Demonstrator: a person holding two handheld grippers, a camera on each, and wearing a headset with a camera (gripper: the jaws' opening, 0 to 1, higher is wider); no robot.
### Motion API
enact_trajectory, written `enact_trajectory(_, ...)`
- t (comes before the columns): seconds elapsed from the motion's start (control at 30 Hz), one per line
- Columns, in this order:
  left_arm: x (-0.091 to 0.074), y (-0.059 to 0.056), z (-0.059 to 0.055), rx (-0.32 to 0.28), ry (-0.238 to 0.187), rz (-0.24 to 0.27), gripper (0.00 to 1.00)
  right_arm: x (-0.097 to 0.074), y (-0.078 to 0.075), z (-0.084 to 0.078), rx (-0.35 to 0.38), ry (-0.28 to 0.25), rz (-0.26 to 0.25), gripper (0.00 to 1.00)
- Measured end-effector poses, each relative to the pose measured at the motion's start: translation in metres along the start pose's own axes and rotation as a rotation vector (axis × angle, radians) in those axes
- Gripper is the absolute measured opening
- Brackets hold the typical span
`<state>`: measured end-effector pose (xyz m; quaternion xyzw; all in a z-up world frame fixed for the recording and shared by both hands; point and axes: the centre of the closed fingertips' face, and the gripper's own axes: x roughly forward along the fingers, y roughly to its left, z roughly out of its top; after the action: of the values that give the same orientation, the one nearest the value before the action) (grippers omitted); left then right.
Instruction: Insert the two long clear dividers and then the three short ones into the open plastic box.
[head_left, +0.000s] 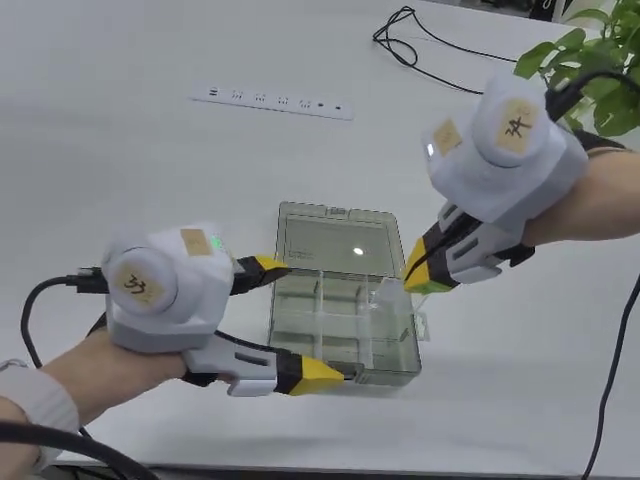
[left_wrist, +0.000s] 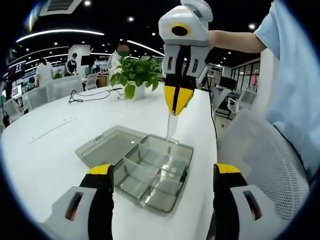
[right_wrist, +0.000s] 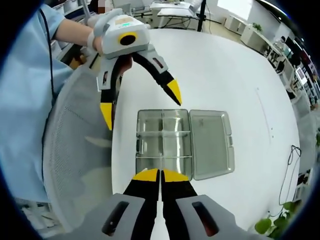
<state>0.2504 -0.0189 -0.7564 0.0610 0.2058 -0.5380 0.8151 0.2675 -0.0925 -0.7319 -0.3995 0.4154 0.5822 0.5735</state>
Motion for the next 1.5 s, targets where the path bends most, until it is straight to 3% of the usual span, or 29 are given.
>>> enact_trajectory(0.13,-0.006,0.012,-0.012,-0.069,0.034,0.060,1.00,0.007,-0.003,-0.005,0.007,0.016,0.001,0.02)
enact_trajectory(0.37,-0.021,0.016,-0.019,-0.086,0.031,0.081,1.00,0.014,-0.004,-0.012,-0.006,0.056,0.005,0.02)
enact_trajectory(0.57,-0.029,0.013,-0.026,-0.111,0.034,0.094,0.99,0.019,-0.001,-0.010,0.004,0.053,0.012,0.02)
enact_trajectory(1.5,-0.028,0.010,-0.028,-0.134,0.023,0.096,0.94,0.027,0.001,-0.012,0.003,0.073,0.029,0.02)
